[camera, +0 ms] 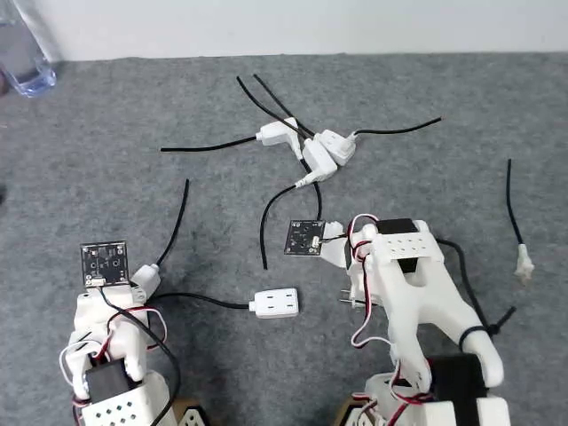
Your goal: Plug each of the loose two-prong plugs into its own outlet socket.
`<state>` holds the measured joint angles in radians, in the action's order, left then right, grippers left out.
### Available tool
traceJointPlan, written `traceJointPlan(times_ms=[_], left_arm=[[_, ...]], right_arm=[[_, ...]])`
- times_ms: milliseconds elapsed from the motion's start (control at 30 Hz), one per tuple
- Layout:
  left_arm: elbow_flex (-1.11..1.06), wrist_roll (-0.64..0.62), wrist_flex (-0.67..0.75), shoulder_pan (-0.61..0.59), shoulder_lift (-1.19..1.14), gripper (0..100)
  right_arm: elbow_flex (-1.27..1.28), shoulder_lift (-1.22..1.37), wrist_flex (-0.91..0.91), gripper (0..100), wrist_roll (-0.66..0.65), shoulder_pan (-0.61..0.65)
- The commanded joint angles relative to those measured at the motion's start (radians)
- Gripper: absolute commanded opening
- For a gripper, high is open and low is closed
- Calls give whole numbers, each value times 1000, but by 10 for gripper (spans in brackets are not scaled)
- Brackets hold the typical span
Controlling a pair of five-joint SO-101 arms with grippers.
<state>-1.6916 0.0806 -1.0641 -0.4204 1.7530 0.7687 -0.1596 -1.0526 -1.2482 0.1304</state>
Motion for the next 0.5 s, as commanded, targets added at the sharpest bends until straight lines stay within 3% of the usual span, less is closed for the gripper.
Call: traceJointPlan(times_ms=[0,467], left_arm=[[4,-6,0,5,2,13],[4,-5,0,5,2,13]], right_arm=[[-66,16,-42,169,-3,-22],[-189,16,-229,169,-3,-18]])
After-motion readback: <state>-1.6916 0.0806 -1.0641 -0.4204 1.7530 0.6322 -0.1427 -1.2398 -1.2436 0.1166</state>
